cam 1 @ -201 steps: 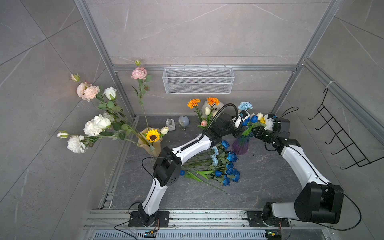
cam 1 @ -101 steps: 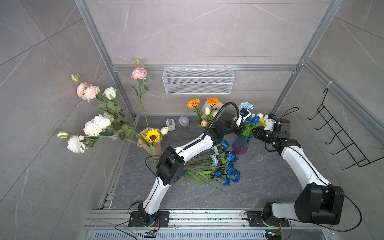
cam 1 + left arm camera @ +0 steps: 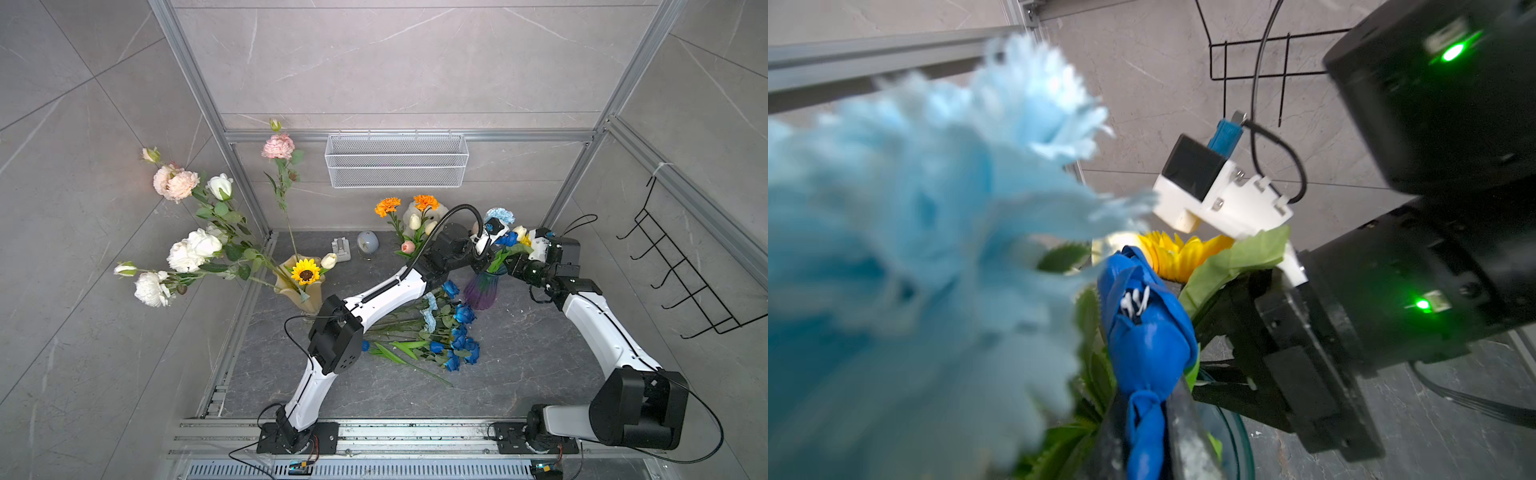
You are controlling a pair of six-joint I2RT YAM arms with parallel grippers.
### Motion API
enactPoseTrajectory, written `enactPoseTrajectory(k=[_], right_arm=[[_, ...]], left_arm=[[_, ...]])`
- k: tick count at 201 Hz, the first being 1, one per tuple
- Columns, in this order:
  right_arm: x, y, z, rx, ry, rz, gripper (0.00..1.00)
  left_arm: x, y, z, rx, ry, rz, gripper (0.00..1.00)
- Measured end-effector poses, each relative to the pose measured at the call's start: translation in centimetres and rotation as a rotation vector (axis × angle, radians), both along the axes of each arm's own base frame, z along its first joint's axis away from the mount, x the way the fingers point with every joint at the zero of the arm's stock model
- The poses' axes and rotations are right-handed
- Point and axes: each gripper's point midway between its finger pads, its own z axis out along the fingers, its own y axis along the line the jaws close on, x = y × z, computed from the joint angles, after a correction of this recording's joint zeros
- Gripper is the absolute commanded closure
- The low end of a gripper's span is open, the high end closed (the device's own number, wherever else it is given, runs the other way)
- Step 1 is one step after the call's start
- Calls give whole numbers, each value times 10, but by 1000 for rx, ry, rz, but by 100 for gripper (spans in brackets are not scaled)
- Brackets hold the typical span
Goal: Pick out blue flowers from the vase
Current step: Pick up the flower from the vase, then place the flower at the center of the board.
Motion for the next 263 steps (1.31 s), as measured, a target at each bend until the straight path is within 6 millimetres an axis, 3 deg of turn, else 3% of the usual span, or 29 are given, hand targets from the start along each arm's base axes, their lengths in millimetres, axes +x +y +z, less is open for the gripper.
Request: enactPoseTrajectory(k=[50,101,122,148,178,197,230,263], right_arm=[[0,0,0,-2,0,-2,83],[0,0,0,-1,0,-2,83],[0,-1,0,-1,0,-3,83],[0,-1,0,-1,0,-4,83],[0,-2,0,-1,1,-5,83],[0,-2,0,-1,5,-7,83],[-1,-3,0,-1,12,-8,83],[-2,-3,-1,-1,14,-8,83]], left_arm=[[-31,34,94,-110,-92,-23,100],[-77,89,190,-213,-218,-36,100],[-98,117,216,-217,-253,-31,100],[-128,158,234,-190,-291,-21,100],[-153,199,235,-102,-320,9,100],[-161,218,219,-9,-322,34,100],[-161,241,155,222,-274,73,100],[-160,246,89,400,-189,58,100]])
